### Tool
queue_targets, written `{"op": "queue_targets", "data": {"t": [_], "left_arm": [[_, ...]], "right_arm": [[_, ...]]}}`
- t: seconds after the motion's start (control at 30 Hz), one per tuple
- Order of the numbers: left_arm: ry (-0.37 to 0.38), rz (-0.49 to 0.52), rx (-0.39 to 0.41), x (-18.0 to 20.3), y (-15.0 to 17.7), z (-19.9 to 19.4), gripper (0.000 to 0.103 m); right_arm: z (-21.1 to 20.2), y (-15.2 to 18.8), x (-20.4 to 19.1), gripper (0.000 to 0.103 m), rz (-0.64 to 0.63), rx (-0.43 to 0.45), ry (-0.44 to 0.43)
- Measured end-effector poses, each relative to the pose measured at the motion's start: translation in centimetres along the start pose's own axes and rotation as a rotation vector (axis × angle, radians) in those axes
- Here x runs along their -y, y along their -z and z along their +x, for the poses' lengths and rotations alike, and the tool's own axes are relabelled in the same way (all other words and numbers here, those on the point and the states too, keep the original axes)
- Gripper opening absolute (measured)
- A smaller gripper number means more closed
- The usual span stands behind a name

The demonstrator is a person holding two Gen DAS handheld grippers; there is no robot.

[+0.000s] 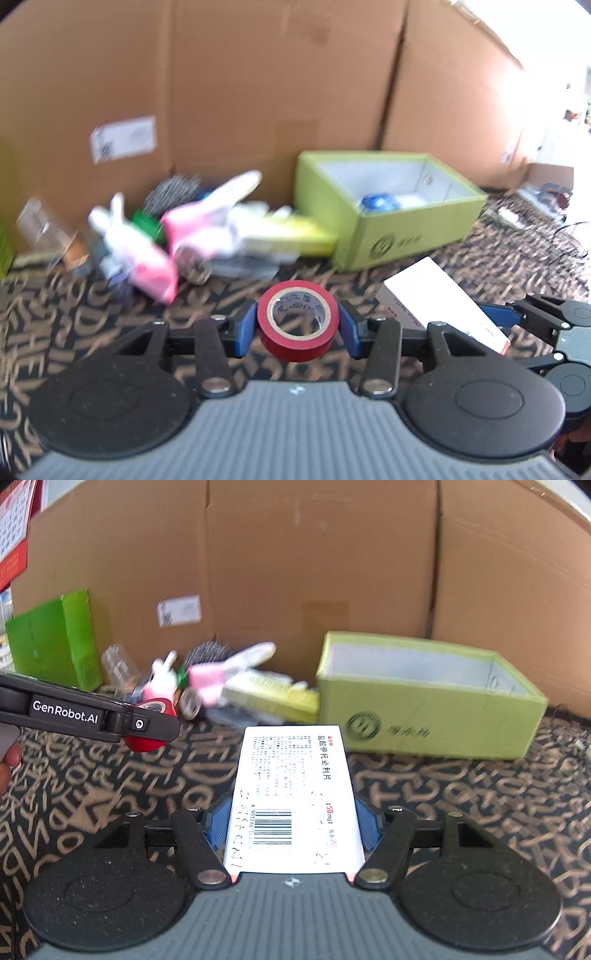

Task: Organize objects
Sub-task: 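Lower the tape and white box into the shoebox and open both tools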

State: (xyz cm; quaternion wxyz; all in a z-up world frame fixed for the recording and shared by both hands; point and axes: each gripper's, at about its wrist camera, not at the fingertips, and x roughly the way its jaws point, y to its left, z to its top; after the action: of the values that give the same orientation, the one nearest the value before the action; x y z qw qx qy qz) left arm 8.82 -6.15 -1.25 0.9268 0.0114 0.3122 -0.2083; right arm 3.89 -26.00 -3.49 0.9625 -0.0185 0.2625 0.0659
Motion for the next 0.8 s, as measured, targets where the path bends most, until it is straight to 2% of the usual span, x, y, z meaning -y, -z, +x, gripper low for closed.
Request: {"op": "queue_targets", "data": {"t": [0.17, 0.3, 0.57, 0.67, 0.8], "left_arm": [[0.055, 0.053, 0.055, 2.9, -3.8, 0.8, 0.047], [0.071, 0.076, 0.072, 5.4, -7.0, 3.3, 0.047], [0.099, 0.089, 0.061, 9.3, -11.9, 10.1, 0.047], [0.075, 0.096, 0.045, 9.9, -12.9, 13.2, 0.047], [0.055, 0.093, 0.014, 10.0, -13.0, 16.7, 0.047]], "right_arm": [[-1.4, -2.8, 3.8, 0.07, 0.005, 0.07, 0.076], [-0.8, -5.9, 7.5, 0.07, 0.01, 0.111, 0.148], [4.2, -10.8, 14.3, 0.07, 0.039, 0.142, 0.259], [7.0, -11.4, 16.3, 0.07, 0.043, 0.121, 0.301], [10.5, -11.1, 18.4, 0.07, 0.071, 0.073, 0.304]]}}
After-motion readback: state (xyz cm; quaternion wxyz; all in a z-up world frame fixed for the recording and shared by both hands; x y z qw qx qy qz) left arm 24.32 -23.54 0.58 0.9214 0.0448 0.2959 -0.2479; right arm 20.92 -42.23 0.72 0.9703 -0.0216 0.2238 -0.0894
